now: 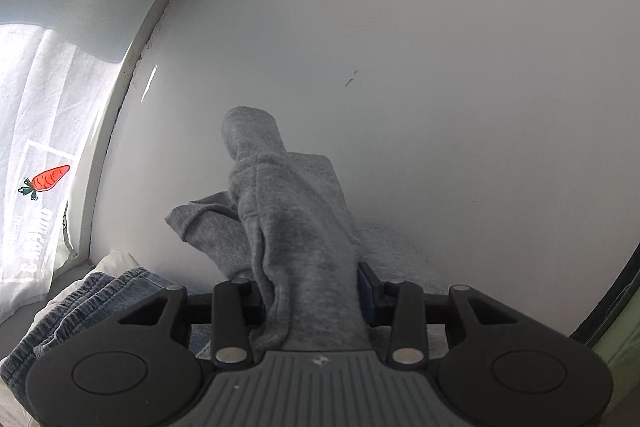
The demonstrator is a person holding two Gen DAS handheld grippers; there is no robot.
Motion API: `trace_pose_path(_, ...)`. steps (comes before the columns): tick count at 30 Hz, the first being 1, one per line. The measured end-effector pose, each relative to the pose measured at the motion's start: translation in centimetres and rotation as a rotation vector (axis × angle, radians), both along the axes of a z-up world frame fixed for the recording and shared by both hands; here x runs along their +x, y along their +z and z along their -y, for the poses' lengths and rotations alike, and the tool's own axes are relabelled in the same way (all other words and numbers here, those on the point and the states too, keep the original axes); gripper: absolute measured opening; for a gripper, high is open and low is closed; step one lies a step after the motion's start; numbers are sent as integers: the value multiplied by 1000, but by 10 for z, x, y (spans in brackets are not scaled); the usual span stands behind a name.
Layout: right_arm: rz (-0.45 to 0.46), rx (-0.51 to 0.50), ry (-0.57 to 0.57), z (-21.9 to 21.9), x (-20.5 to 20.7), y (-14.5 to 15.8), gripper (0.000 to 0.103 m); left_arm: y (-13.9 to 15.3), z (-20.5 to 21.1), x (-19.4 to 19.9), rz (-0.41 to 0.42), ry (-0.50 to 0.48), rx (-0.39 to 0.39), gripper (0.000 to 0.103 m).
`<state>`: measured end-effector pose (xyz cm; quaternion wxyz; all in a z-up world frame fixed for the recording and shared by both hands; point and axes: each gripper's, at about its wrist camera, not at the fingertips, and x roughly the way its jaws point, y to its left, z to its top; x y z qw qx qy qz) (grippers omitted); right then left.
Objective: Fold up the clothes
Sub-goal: 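Lift the folded hoodie with both grippers and carry it to the clothes stack, then lower the hoodie onto the jeans stack and open both grippers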
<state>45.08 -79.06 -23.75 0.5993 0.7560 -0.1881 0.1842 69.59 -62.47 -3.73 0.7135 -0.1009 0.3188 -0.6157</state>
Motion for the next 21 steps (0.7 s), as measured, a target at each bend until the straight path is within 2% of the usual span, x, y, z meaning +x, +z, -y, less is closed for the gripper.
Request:
trace_pose_path(2,-95,20,-15,8,3,-12,43,-24,9,19,-61,46,47,41)
trace_pose_path(5,-309,22,-15,10,2,-29,43,-73,22,52,-126,149,196,41)
trace_pose_path(7,-408,50,-20,7,-3,-44,40,-103,18,68,-159,226,280,42)
trace_pose_path(10,-429,26,-28,8,-12,-44,40,-129,-6,87,-311,278,227,45)
trace_pose_path(11,-463,-16,-31,9,-15,-38,40,-131,-10,88,-320,282,216,45)
trace_pose_path(16,-595,-122,-47,13,-27,-17,44,-112,2,77,-161,279,298,49)
trace_pose_path(18,-651,-166,-54,14,-36,-9,49,-103,7,73,-86,284,338,58)
trace_pose_path(21,-728,-238,-62,14,-50,1,54,-98,5,72,-49,276,352,60)
